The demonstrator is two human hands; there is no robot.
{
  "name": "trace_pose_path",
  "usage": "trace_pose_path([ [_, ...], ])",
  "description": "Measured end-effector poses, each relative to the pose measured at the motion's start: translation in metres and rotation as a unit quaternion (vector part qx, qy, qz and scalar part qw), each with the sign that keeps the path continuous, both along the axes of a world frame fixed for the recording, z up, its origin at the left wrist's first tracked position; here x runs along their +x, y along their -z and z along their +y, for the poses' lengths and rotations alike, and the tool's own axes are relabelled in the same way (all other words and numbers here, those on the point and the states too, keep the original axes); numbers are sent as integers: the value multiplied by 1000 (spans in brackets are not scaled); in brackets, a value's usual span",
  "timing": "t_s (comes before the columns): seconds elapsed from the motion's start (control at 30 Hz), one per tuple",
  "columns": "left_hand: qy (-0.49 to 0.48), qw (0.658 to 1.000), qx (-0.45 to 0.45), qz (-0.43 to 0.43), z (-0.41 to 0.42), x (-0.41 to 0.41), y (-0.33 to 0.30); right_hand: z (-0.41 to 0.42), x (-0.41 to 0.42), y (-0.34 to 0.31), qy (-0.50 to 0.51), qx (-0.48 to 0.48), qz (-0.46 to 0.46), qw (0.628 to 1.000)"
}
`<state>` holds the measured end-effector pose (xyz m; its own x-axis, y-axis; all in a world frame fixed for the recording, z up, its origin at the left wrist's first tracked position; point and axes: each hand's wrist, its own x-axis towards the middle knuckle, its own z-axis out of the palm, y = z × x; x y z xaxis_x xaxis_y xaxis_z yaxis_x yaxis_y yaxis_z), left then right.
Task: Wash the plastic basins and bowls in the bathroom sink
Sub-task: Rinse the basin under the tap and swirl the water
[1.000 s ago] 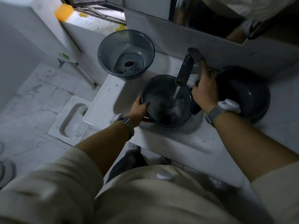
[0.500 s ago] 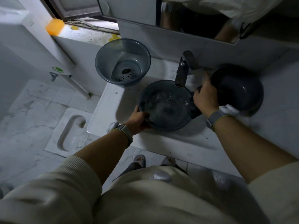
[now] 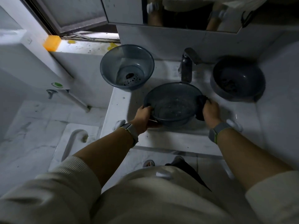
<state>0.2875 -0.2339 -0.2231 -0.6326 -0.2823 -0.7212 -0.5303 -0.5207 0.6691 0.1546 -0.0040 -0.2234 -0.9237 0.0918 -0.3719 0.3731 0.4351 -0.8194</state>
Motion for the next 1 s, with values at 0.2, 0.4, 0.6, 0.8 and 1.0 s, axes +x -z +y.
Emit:
trace_pose_path([
  [0.2,23,999,3,24,-4,8,9,9,23,-6,-66,-31,31,997],
  [0.4,58,996,-3,63,-13,14,0,8,33,3,-97,25,67,993],
  [0.6,141,987,-69,35,-24,17,-9,12,46,13,-93,27,17,995],
  [0.8,211,965,-153,21,-27,10,-17,17,48,13,-63,15,-4,998],
  [1.0,196,973,-120,14,-26,-2,-11,33,31,10,44,-82,-71,993],
])
